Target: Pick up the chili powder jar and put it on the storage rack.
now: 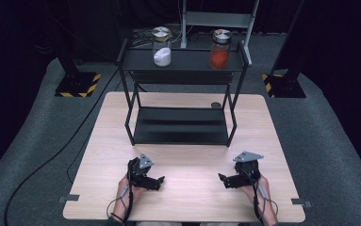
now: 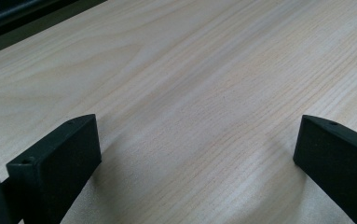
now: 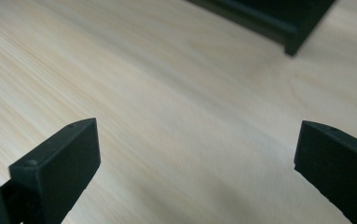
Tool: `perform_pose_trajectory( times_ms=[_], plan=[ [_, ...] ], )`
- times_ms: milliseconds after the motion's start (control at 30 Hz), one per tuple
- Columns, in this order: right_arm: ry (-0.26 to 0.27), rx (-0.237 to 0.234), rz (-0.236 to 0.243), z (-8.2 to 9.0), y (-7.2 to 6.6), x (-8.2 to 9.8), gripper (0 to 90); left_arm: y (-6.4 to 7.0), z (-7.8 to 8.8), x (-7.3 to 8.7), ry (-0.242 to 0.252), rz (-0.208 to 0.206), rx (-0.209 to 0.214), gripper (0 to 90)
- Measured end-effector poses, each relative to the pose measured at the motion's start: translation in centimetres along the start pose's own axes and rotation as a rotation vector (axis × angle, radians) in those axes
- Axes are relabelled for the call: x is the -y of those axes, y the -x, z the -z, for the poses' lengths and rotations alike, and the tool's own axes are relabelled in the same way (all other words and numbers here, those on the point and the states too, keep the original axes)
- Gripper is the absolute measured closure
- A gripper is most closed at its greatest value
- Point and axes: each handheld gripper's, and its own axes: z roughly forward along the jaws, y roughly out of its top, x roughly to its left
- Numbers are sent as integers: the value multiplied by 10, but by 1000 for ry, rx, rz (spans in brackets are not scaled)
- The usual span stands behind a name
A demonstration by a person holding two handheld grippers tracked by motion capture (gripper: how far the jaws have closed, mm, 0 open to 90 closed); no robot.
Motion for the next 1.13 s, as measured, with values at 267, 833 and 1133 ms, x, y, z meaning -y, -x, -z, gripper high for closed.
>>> perform_pose_trajectory(
  times_ms=[267,833,1133],
  plan=[
    [45,57,-44,-2,-7,43,0,0,0,0,-1,0,0,1],
    [26,74,-33,-4,-12,41,0,0,0,0,0,0,0,1],
    [37,74,-37,-3,-12,43,0,0,0,0,0,0,0,1]
  ],
)
